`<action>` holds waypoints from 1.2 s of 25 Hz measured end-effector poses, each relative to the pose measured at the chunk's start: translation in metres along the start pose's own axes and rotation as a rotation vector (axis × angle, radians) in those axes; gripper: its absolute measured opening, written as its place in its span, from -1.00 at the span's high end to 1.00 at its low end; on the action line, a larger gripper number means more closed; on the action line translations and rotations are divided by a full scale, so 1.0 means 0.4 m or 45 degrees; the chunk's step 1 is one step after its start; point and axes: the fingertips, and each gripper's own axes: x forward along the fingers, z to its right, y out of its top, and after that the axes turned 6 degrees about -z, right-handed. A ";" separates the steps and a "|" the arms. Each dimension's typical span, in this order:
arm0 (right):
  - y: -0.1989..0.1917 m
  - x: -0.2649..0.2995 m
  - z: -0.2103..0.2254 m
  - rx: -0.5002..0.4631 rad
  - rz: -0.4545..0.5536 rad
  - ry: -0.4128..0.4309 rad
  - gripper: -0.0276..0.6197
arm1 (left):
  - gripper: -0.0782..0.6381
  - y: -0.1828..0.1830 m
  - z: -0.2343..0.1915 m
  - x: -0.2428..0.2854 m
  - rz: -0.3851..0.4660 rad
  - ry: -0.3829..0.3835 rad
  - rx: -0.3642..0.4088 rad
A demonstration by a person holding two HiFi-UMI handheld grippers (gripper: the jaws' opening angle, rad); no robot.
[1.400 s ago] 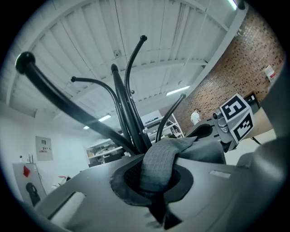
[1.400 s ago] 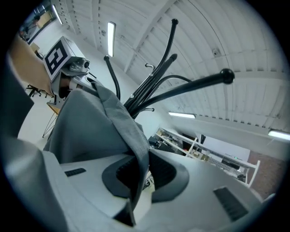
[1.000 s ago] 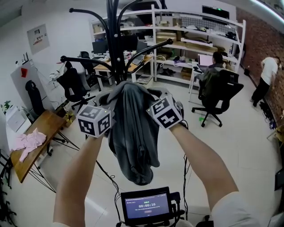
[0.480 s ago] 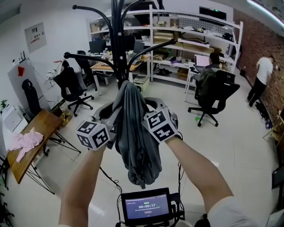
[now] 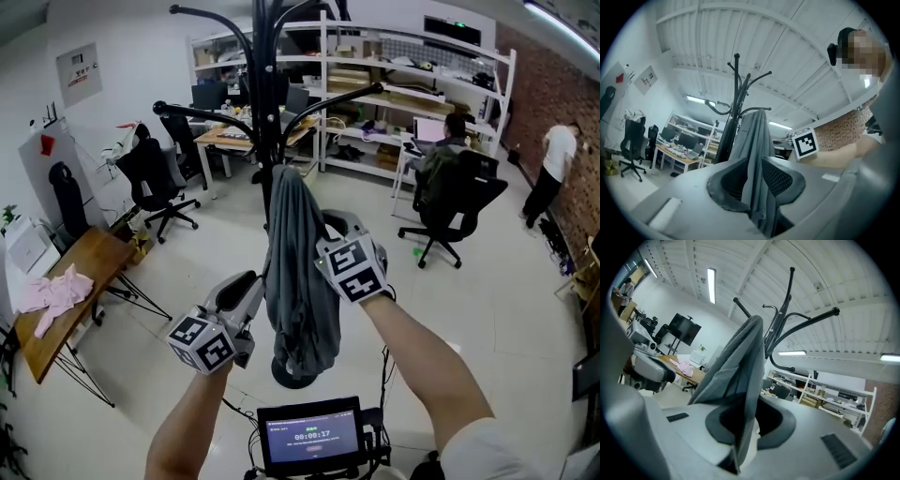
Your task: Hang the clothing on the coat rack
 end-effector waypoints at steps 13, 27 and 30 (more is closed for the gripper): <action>0.012 -0.037 -0.027 0.027 0.106 0.033 0.68 | 0.50 -0.109 0.099 -0.144 -0.007 0.000 -0.156; -0.042 -0.102 -0.018 0.073 0.101 0.006 0.40 | 0.50 -0.113 0.111 -0.180 -0.046 0.003 -0.123; -0.034 -0.130 -0.015 0.100 0.115 -0.010 0.41 | 0.50 -0.106 0.109 -0.181 -0.051 0.003 -0.122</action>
